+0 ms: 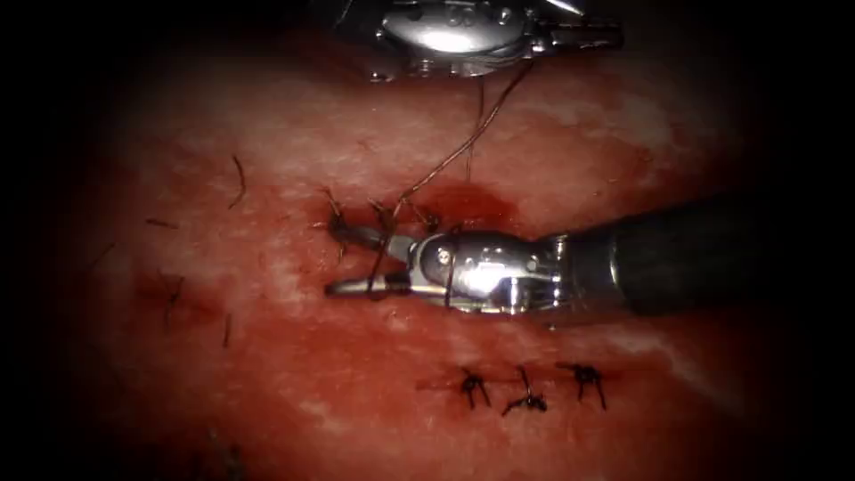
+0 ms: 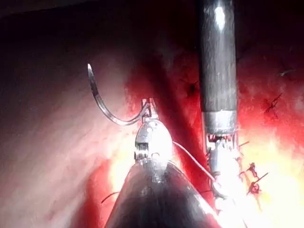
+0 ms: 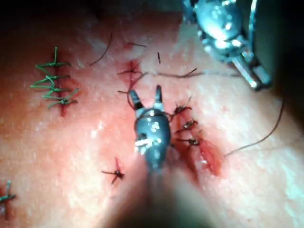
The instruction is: Wound Closure
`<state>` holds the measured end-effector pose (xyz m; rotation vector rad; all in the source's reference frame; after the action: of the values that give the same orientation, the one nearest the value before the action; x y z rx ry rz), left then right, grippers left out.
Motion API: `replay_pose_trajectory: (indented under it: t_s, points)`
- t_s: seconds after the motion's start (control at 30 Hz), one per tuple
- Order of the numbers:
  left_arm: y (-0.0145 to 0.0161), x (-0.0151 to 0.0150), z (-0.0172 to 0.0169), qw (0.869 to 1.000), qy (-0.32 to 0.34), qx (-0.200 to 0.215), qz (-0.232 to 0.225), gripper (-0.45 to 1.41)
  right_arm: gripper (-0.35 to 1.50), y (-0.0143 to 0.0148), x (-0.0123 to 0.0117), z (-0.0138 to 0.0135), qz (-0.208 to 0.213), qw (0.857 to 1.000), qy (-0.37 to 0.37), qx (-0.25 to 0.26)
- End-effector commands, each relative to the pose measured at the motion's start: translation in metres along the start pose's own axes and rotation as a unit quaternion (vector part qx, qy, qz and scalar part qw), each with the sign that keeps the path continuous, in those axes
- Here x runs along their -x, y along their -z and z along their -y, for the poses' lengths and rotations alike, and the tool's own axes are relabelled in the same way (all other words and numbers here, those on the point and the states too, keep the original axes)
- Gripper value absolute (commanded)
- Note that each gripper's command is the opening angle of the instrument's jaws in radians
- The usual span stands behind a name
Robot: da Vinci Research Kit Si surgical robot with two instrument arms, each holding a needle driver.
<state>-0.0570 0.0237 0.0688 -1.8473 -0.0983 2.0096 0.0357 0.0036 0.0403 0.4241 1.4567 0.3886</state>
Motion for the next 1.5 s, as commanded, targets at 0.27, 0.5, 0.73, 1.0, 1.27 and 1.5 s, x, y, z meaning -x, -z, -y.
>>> replay_pose_trajectory:
  t_s: [0.27, 0.5, 0.73, 1.0, 1.27, 1.5]
  points:
    - [-0.0011, 0.0053, 0.0001, 1.0, 0.019, -0.009, 0.009, -0.45, 0.57, -0.0007, -0.0011, 0.0008, -0.065, 0.998, -0.006, -0.01]
    - [-0.0017, 0.0082, 0.0, 0.999, 0.012, -0.017, 0.033, -0.45, 0.57, 0.0005, -0.0031, 0.0008, -0.111, 0.994, -0.014, -0.006]
    - [0.0002, 0.0111, 0.0002, 0.999, 0.002, -0.023, 0.044, -0.45, 0.56, 0.0021, -0.0045, 0.0003, -0.164, 0.986, -0.023, 0.016]
    - [0.003, 0.0136, -0.0012, 0.998, 0.007, -0.026, 0.049, -0.45, 0.56, 0.004, -0.0062, -0.0008, -0.2, 0.977, -0.036, 0.058]
    - [0.0074, 0.0148, -0.0031, 0.998, 0.014, -0.039, 0.057, -0.45, 0.57, 0.0062, -0.0068, -0.0022, -0.199, 0.973, -0.051, 0.107]
    - [0.0111, 0.0148, -0.0055, 0.997, 0.023, -0.048, 0.061, -0.45, 0.61, 0.0081, -0.0062, -0.0037, -0.188, 0.966, -0.049, 0.17]
